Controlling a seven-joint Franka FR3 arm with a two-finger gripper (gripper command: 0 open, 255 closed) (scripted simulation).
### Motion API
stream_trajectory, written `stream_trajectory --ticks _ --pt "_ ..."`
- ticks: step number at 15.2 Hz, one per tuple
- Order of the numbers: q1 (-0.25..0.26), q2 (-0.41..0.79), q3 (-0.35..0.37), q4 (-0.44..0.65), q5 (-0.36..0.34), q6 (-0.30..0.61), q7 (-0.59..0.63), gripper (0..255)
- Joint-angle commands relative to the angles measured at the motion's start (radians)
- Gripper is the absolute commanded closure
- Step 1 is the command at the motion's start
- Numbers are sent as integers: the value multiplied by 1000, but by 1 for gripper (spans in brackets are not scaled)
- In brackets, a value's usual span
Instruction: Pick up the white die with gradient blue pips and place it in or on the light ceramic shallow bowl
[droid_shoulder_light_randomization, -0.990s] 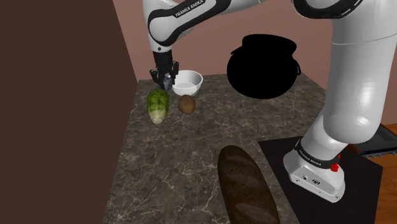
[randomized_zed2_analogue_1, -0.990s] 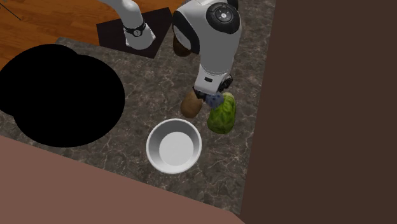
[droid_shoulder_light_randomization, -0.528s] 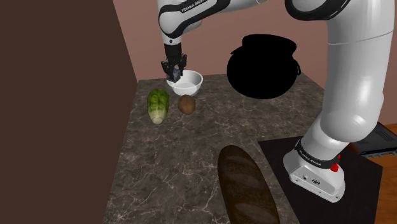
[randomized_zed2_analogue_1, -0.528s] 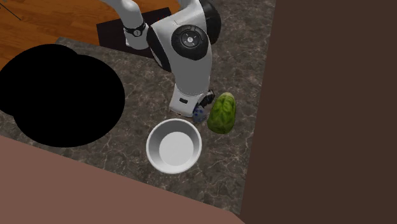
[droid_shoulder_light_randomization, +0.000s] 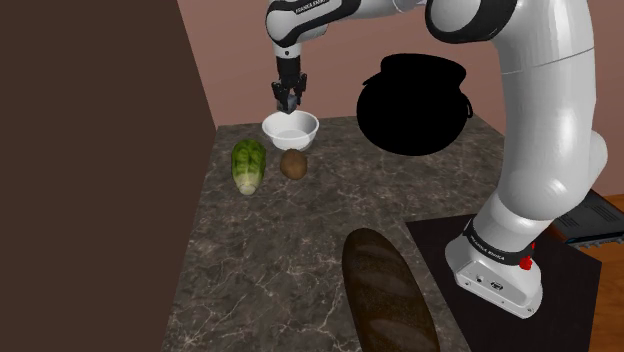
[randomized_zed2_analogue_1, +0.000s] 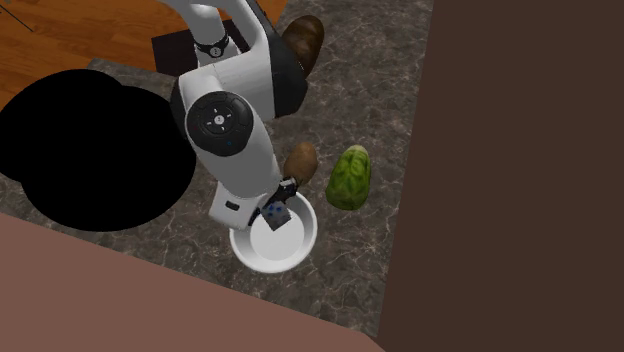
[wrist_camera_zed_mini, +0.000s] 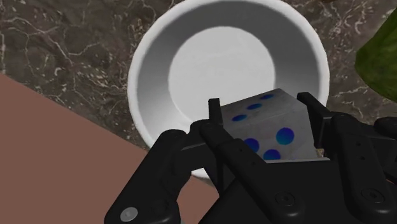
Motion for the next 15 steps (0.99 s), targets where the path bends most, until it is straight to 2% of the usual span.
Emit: stream_trajectory --ticks 1,15 --pt "-11 48 -9 65 -4 -18 -25 255" --pt "-11 102 -16 -14 -15 115 -19 255"
